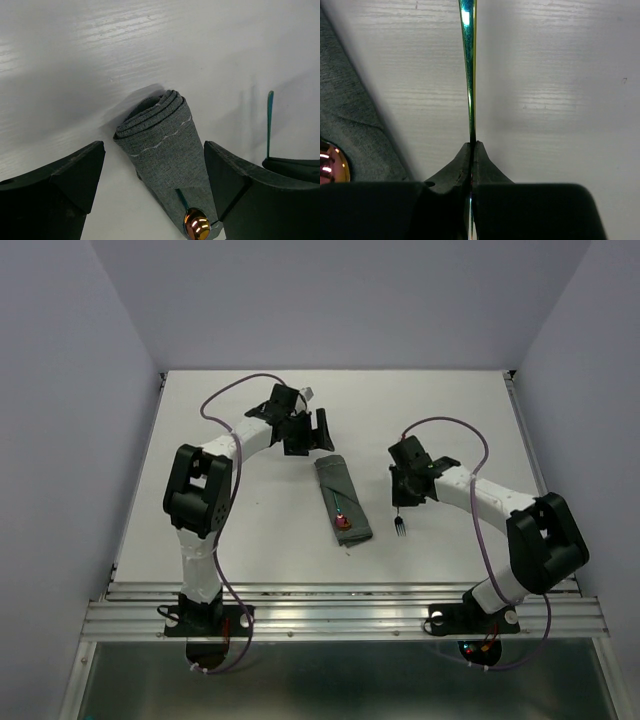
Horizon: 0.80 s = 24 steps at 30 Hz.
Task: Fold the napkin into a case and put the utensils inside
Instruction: Pick up the fork from the center of the board, then insert the fork into the folded napkin.
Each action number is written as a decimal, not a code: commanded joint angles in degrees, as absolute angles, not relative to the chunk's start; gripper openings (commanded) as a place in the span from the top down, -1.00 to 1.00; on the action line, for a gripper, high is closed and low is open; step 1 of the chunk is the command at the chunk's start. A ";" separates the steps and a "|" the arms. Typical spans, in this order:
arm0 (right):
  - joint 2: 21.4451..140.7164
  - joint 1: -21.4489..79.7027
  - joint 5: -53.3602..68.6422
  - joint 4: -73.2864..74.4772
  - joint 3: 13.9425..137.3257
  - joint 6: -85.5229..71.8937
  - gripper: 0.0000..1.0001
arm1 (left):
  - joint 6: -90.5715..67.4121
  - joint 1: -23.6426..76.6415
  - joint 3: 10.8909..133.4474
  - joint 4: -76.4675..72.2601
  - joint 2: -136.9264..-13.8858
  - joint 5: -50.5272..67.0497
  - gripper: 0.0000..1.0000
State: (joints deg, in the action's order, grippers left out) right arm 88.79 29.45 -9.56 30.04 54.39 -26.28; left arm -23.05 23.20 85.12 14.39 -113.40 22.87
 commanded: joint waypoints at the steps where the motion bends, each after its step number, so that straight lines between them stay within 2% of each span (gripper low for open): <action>1: 84.29 30.67 -7.57 34.09 57.73 -25.05 0.99 | -22.59 23.64 88.59 13.54 -114.43 24.35 -0.82; 11: 87.62 40.60 -1.85 43.06 66.18 -23.20 0.99 | -24.96 23.64 92.37 12.04 -120.14 24.70 -0.82; 24: 89.29 44.91 3.78 41.66 62.93 -24.79 0.99 | -24.87 23.73 91.23 11.87 -121.38 26.02 -0.81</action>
State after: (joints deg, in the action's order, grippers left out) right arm 88.03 44.25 1.85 42.02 63.72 -24.47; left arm -24.99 23.29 90.37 12.84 -122.17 24.69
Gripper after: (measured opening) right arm 0.030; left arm 0.909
